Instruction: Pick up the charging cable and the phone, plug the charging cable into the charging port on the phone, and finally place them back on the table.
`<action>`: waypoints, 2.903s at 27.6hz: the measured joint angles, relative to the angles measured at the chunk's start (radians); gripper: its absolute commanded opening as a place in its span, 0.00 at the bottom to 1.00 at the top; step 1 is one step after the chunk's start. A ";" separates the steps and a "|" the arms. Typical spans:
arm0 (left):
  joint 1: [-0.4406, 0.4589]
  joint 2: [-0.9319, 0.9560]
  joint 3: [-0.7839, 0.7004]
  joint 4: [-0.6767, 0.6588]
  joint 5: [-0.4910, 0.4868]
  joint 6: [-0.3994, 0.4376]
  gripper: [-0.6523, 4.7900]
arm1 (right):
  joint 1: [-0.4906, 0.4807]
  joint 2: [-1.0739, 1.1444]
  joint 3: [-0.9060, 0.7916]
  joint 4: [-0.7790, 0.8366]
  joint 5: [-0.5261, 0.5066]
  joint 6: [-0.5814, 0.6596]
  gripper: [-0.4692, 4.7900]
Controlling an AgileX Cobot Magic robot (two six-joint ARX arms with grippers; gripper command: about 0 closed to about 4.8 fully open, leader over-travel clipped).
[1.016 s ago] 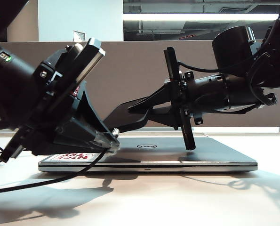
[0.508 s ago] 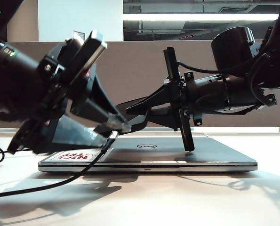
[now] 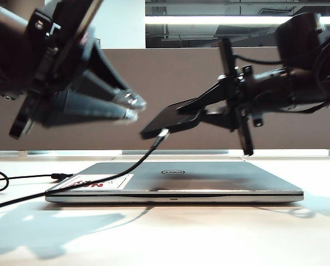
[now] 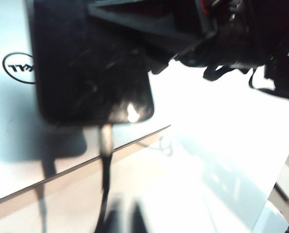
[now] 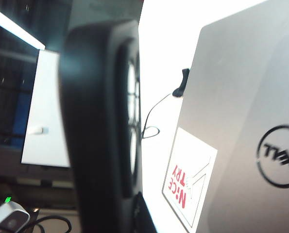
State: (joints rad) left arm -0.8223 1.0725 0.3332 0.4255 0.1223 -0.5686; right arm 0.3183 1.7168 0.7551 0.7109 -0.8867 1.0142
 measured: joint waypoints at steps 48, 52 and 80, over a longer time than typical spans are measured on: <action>0.261 -0.043 0.257 -0.340 -0.002 0.217 0.11 | -0.455 0.035 0.420 -1.464 0.203 -1.064 0.08; 0.261 -0.043 0.257 -0.340 -0.002 0.217 0.11 | -0.455 0.035 0.420 -1.452 0.207 -1.064 0.39; 0.261 -0.119 0.257 -0.413 -0.002 0.217 0.11 | -0.452 -0.148 0.668 -1.713 0.491 -1.065 0.08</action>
State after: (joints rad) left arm -0.5610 0.9531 0.5903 0.0128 0.1207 -0.3519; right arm -0.1333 1.5684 1.4227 -1.0019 -0.3958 -0.0505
